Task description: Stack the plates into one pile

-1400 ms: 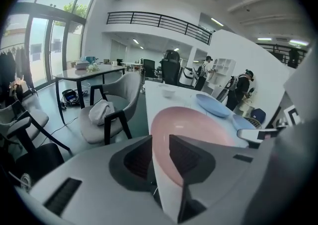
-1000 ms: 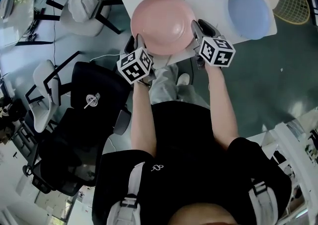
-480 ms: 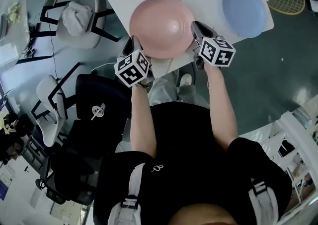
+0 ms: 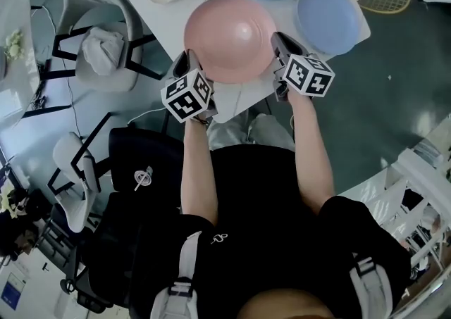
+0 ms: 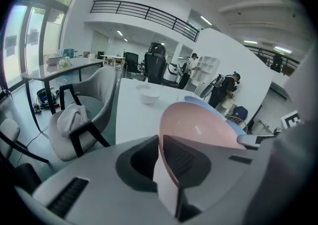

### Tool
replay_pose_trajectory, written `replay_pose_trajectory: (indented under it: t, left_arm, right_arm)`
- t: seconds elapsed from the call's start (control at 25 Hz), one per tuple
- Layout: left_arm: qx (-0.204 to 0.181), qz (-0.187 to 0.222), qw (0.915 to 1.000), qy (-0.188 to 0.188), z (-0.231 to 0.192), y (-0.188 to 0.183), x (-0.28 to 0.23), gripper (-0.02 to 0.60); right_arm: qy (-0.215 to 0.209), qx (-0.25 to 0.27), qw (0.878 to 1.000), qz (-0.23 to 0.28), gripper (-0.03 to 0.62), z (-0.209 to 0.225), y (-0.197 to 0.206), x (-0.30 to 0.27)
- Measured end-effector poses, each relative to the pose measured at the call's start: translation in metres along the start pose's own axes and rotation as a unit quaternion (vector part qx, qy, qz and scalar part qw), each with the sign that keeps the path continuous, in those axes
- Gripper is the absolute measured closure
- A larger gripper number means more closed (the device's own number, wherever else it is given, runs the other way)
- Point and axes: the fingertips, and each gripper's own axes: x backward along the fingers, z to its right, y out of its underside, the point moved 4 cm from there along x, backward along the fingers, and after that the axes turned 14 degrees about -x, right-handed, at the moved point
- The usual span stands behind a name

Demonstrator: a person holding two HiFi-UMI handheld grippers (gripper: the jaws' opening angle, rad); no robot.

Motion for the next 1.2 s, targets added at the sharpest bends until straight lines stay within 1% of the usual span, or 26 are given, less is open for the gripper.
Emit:
replay_pose_trajectory:
  t: [0.24, 0.32, 0.52, 0.6, 0.72, 0.84, 0.96, 1.08, 1.2]
  left_arm:
    - [-0.019, 0.017, 0.9996, 0.015, 0.016, -0.028, -0.005, 0.537]
    - [-0.027, 0.018, 0.9992, 0.023, 0.025, -0.033, -0.007, 0.538]
    - [-0.061, 0.02, 0.9974, 0.033, 0.051, -0.046, -0.013, 0.532]
    - [-0.074, 0.019, 0.9966, 0.03, 0.062, -0.051, -0.017, 0.529]
    - [-0.092, 0.016, 0.9954, 0.018, 0.075, -0.061, -0.025, 0.529]
    - [-0.104, 0.015, 0.9944, 0.011, 0.094, -0.066, -0.031, 0.526]
    - [-0.121, 0.007, 0.9926, 0.006, 0.109, -0.067, -0.043, 0.523]
    - [-0.125, -0.001, 0.992, 0.016, 0.136, -0.067, -0.05, 0.523]
    - [-0.123, -0.001, 0.9918, 0.036, 0.182, -0.071, -0.06, 0.523]
  right_arm:
    - [0.008, -0.01, 0.999, 0.031, 0.557, 0.002, -0.024, 0.01]
    - [0.012, -0.021, 0.999, 0.04, 0.557, 0.008, -0.027, 0.017]
    - [0.015, -0.035, 0.998, 0.057, 0.559, 0.026, -0.045, 0.027]
    - [0.014, -0.04, 0.997, 0.058, 0.56, 0.034, -0.055, 0.027]
    - [-0.006, -0.04, 0.997, 0.058, 0.557, 0.044, -0.067, 0.024]
    - [-0.021, -0.05, 0.997, 0.062, 0.557, 0.063, -0.079, 0.02]
    - [-0.027, -0.06, 0.996, 0.063, 0.557, 0.081, -0.086, 0.016]
    - [-0.026, -0.055, 0.996, 0.06, 0.554, 0.101, -0.101, 0.031]
    - [-0.01, -0.047, 0.997, 0.063, 0.553, 0.133, -0.127, 0.055]
